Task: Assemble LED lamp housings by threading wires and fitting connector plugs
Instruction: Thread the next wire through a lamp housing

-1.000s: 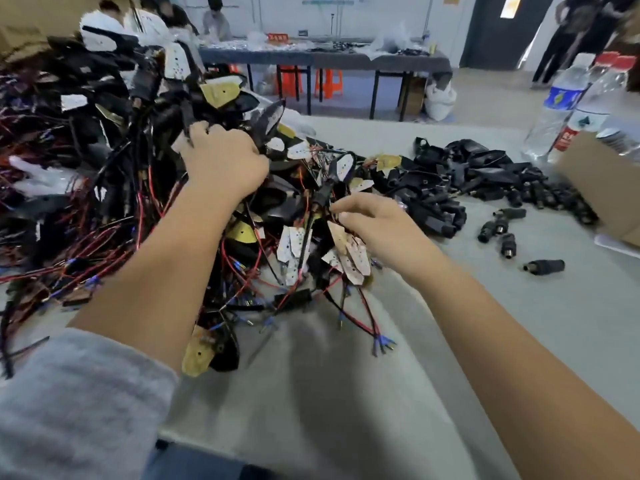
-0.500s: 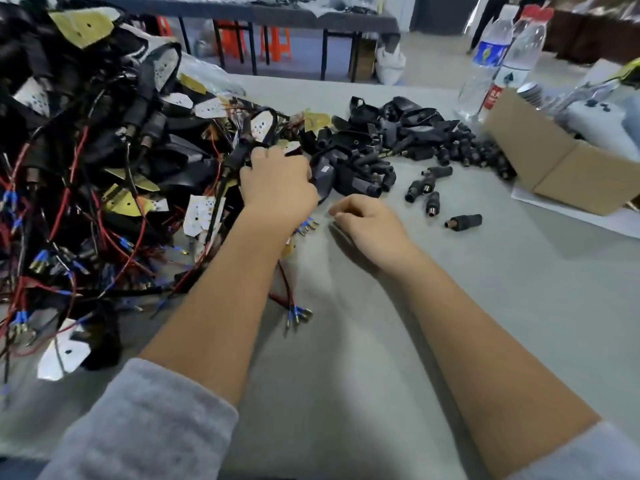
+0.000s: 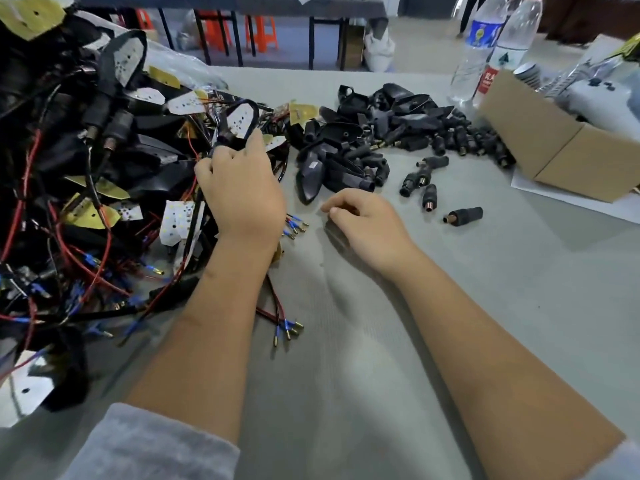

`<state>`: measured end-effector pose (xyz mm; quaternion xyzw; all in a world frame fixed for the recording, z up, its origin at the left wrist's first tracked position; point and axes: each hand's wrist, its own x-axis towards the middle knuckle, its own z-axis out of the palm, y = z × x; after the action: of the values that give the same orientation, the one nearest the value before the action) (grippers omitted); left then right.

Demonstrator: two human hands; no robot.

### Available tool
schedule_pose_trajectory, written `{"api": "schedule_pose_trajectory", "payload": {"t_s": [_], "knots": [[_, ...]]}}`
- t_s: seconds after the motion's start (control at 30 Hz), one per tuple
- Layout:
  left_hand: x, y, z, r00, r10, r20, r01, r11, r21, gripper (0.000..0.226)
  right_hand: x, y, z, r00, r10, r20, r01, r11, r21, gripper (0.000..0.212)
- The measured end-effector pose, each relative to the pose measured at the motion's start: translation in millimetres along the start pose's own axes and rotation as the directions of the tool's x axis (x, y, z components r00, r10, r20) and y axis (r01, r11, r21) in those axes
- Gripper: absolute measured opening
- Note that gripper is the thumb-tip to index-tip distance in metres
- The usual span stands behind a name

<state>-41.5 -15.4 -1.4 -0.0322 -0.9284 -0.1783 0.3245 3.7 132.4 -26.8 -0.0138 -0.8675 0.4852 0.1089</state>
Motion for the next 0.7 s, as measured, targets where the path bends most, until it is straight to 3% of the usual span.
{"api": "schedule_pose_trajectory", "payload": {"t_s": [0.1,0.2,0.27,0.33,0.37,0.47,0.53,0.6,0.7], "knots": [[-1,17,-12,1.0,-0.017,-0.001,0.016,0.973,-0.229,0.047,-3,0,-2,0.999,-0.022,-0.05,0.025,0.997,0.07,0.037],[-15,46,-18,0.994,0.105,0.03,-0.073,0.837,-0.542,0.043,-6,-2,-5,0.991,-0.082,-0.102,0.101,0.975,0.196,0.065],[-29,66,-18,0.968,0.247,0.049,-0.151,0.723,-0.674,0.038,-8,-3,-11,0.983,-0.083,-0.161,0.133,0.935,0.329,0.05],[-40,78,-13,0.934,0.355,0.051,-0.22,0.681,-0.698,0.032,-8,-2,-18,0.964,-0.039,-0.263,0.129,0.934,0.334,0.019],[-43,80,-9,0.921,0.386,0.056,-0.237,0.668,-0.706,0.032,-8,0,-21,0.954,-0.005,-0.3,0.107,0.939,0.327,0.014],[-47,81,-6,0.887,0.458,0.063,-0.246,0.583,-0.775,0.039,-9,3,-24,0.941,0.137,-0.309,0.024,0.885,0.465,0.024],[-47,79,-3,0.88,0.475,0.029,-0.287,0.578,-0.763,0.039,-9,0,-24,0.933,0.221,-0.284,-0.029,0.833,0.553,0.027],[-42,72,2,0.896,0.429,0.11,-0.211,0.632,-0.745,0.04,-8,-3,-26,0.933,0.222,-0.283,-0.004,0.792,0.61,0.031],[-28,56,8,0.853,0.438,0.284,-0.161,0.739,-0.655,0.04,-7,-3,-32,0.94,0.217,-0.263,0.062,0.649,0.758,0.039]]}}
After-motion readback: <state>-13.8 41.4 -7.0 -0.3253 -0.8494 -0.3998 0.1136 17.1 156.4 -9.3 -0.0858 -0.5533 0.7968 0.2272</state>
